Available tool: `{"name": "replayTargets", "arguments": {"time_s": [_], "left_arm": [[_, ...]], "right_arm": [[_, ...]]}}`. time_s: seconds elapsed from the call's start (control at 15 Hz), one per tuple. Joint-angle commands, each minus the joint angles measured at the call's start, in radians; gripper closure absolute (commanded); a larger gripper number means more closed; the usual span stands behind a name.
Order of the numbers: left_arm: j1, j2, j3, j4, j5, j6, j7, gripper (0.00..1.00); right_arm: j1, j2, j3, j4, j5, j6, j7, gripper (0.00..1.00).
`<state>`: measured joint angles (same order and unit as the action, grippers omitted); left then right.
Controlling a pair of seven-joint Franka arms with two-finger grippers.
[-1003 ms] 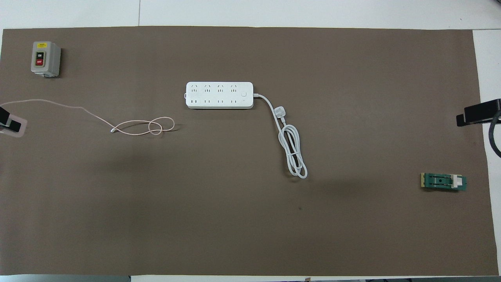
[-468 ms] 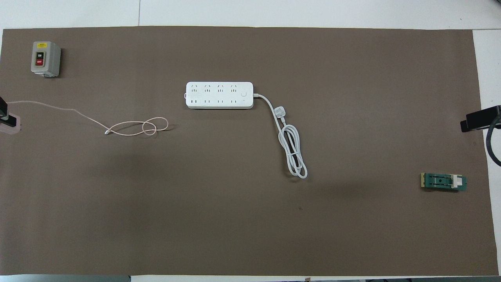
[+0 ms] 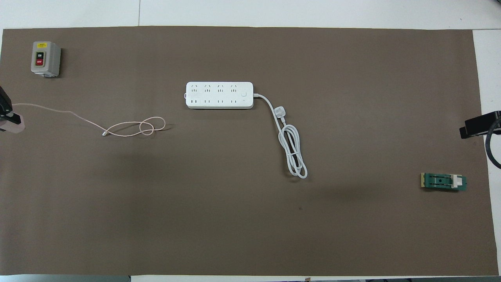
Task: Plug charger into power strip
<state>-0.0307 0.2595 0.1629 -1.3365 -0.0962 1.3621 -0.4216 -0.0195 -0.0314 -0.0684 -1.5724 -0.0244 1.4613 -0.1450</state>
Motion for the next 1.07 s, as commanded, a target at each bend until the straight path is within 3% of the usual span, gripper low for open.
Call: {"name": "replayTargets", "arguments": {"time_s": [0.0,0.4,0.74,1.0], "left_arm": [[-0.064,0.026,0.003,0.014,0.012,0.034,-0.307,1.00],[-0.181,0.078,0.004,0.017,-0.034,0.106,-0.587,1.00],[-0.306,0.181,0.006,0.092,-0.036,0.158,-0.781,1.00],[-0.376,0.231,0.003,0.095,-0.049,0.311,-1.063,1.00]], "right_arm": [[-0.011,-0.008,0.013,-0.005,-0.022,-0.001,-0.028,0.00],[-0.010,-0.011,0.016,-0.005,-0.019,-0.002,-0.024,0.00],[-0.010,-0.012,0.016,-0.006,-0.019,-0.004,-0.027,0.00],[-0.011,-0.012,0.016,-0.006,-0.015,-0.006,-0.022,0.00]]}}
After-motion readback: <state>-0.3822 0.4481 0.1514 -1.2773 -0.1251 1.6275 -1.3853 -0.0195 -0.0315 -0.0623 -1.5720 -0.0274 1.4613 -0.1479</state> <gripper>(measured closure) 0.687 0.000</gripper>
